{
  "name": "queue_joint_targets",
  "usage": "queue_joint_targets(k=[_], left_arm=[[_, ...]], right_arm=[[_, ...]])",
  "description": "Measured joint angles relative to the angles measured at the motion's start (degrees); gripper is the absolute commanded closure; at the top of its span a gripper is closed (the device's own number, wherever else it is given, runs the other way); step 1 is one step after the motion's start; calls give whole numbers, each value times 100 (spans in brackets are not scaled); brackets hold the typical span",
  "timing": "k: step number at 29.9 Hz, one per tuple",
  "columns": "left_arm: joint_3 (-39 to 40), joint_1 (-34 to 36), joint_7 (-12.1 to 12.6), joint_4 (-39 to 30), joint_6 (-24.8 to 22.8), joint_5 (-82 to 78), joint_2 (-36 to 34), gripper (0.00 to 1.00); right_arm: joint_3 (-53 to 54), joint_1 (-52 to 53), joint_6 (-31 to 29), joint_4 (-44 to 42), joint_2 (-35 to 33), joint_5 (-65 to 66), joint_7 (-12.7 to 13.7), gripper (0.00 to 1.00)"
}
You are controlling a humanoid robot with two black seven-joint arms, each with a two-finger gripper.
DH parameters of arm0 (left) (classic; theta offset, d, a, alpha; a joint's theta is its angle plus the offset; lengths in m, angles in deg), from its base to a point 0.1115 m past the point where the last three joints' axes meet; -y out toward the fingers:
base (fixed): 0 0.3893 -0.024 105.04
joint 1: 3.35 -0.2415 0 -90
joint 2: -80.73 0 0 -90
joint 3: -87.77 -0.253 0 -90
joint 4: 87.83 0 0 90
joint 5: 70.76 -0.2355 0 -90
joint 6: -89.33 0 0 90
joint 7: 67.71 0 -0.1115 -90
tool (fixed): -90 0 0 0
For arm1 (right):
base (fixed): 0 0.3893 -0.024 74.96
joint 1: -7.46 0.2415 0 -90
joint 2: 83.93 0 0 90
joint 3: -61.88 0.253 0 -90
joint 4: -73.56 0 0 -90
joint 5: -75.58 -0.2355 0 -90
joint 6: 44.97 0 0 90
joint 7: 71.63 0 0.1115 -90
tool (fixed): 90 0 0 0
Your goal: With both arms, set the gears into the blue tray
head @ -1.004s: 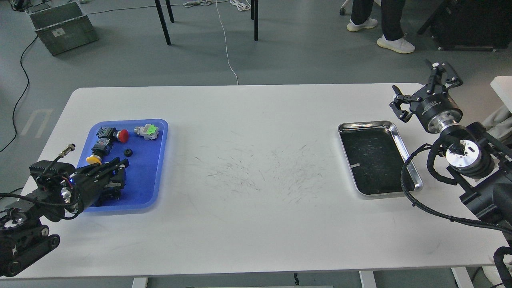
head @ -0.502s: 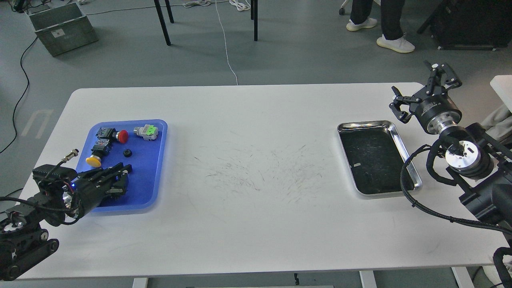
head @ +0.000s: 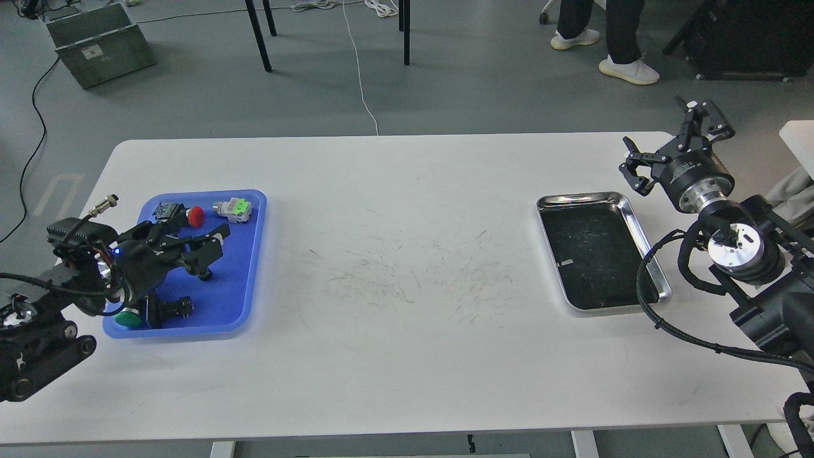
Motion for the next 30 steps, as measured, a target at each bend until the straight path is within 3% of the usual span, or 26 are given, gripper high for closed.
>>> queue_joint_targets(k=[6,11,18,24,30], left_arm=[[4,964,0,-100,-201,1451,30,1],[22,1684,0,-99,-533,3605,458,1],[210,2085,66,105,-736,6435,1023,1],[819,1996,113,1275,-1796,7794,1707,1],[1129,1899,174,2911,-3504,8583,2337,1]], right_arm=[[22,59,-5,33,5,-5,0,2],[36,213,-9,45,13,-15,8,2],[29,373,0,62,192,-16,14,2],[35,375,-49,104,137,-23,134,2],[83,312,-80,92,119,-41,343,2]])
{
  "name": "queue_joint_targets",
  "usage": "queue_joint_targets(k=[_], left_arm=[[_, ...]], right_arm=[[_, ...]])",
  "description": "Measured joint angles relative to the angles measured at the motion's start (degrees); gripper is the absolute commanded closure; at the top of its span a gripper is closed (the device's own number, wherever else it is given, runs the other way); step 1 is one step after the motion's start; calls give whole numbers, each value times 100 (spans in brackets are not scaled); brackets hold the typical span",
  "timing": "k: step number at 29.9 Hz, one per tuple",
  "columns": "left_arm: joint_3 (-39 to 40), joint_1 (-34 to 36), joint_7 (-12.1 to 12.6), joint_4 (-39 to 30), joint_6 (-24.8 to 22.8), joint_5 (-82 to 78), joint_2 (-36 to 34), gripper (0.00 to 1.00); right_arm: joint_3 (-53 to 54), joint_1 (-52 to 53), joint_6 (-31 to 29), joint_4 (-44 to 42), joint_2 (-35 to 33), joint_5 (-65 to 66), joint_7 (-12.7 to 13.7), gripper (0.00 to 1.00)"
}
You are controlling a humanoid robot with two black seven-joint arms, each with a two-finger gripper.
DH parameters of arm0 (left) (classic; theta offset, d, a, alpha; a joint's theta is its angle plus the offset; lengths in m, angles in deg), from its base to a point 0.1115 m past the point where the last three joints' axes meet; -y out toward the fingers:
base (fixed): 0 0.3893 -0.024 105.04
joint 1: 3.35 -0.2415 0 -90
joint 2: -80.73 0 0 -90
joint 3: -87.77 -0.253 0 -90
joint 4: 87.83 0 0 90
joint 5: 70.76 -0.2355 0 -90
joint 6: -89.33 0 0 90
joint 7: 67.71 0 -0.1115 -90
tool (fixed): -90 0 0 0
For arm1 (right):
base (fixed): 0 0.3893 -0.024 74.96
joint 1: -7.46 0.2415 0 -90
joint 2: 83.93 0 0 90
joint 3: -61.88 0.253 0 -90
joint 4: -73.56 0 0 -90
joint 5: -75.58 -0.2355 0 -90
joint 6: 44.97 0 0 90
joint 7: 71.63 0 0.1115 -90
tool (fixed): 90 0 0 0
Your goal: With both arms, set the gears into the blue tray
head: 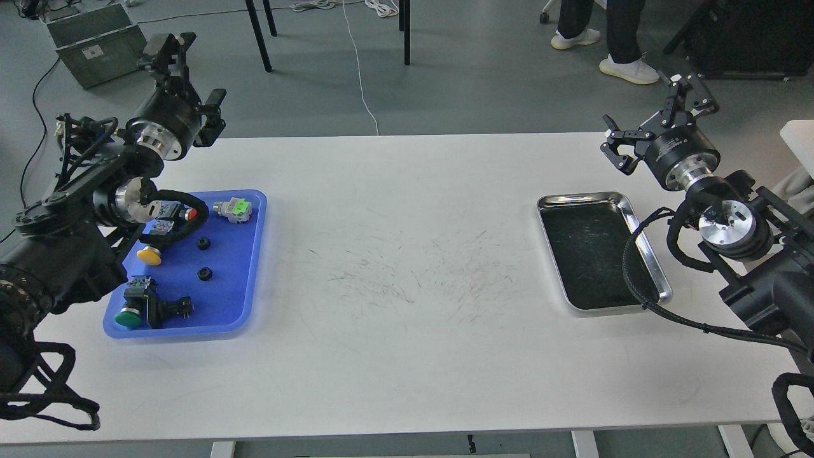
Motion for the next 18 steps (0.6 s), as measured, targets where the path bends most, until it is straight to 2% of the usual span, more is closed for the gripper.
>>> queue_joint_targets(k=[3,8,10,14,18], left_arm=[[31,-84,22,565,-521,148,325,1],[209,-142,58,852,-642,315,581,1],[410,-142,237,868,-640,482,601,1],[733,-142,805,889,-445,715,635,0],[806,-112,917,900,-230,804,644,0]], right_arm=[[12,-42,-5,45,-54,-33,68,1],[32,-62,48,104,-17,-43,51,1],[39,-62,41,119,-3,-46,48,1],[41,-62,32,132,120,-46,44,1],[41,-60,38,132,194,-40,35,1]])
